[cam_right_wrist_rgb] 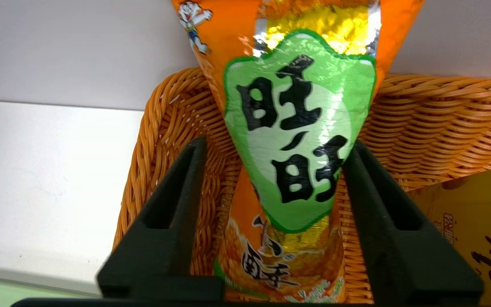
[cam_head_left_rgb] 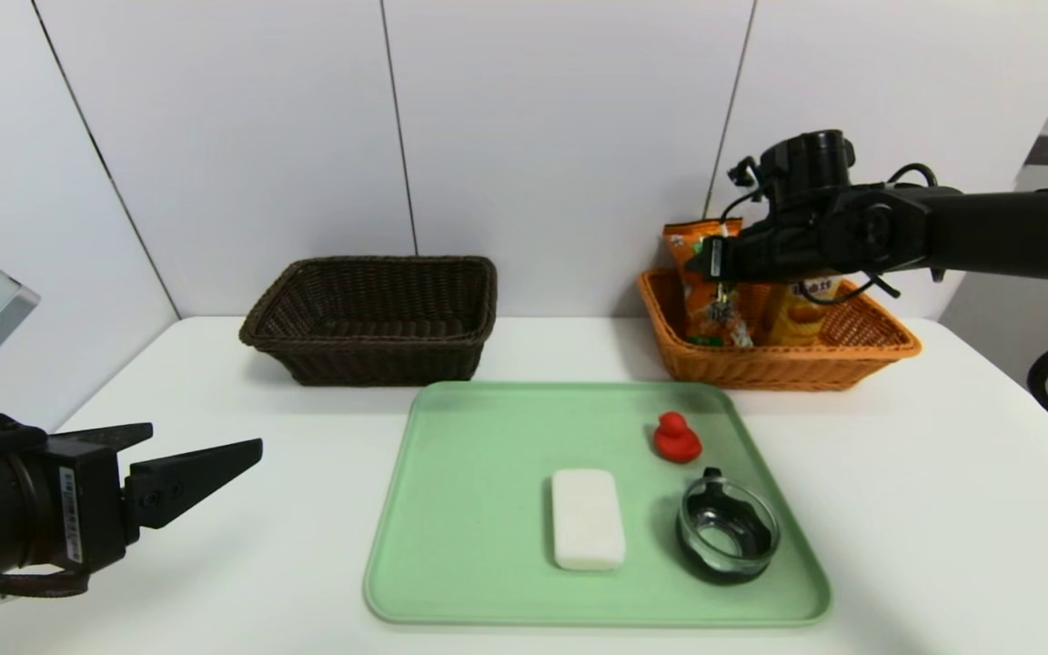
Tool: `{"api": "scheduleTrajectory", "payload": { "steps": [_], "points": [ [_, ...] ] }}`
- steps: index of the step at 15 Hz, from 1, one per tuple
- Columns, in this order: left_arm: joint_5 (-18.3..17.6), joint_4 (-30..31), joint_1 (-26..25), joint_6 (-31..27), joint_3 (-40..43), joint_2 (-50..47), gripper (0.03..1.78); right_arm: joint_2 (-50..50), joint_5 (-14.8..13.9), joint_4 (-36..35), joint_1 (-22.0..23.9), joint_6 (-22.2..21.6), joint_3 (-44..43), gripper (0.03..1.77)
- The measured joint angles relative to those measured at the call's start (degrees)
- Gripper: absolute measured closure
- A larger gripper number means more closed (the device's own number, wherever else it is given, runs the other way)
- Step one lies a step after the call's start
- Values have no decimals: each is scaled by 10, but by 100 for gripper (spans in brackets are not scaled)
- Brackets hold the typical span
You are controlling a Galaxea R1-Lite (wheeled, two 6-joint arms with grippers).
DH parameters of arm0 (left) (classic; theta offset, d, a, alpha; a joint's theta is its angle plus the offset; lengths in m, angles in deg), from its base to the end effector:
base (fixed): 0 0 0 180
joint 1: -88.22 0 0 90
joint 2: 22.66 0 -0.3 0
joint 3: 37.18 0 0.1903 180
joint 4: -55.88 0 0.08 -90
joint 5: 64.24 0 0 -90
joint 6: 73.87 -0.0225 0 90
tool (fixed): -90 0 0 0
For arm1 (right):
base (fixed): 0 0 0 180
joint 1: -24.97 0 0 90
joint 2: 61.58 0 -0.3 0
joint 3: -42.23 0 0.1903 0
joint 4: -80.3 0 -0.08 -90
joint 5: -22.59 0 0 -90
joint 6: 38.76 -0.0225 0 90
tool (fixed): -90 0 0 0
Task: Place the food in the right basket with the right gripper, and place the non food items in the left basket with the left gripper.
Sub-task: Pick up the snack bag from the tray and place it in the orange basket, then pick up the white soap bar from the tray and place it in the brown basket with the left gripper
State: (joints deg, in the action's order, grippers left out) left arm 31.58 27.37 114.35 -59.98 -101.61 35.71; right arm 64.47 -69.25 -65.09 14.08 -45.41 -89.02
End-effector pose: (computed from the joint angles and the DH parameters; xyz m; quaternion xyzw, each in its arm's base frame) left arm 0.1146 -0.0537 0.2364 -0.0636 0.2067 -0.1490 0.9649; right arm 0.4473 0.0853 0.2095 0.0278 0.2563 0.0615 0.9642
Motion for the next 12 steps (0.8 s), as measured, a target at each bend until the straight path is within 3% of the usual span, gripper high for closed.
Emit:
{"api": "scheduleTrajectory", "payload": {
  "steps": [5,12],
  "points": [
    [0,0,0,0,1,2,12,-44,-20,35,-15,-3,1,40],
    [0,-2,0,3,-60,40,12,-192,-43,208,-102,-63,1,22]
  ]
}}
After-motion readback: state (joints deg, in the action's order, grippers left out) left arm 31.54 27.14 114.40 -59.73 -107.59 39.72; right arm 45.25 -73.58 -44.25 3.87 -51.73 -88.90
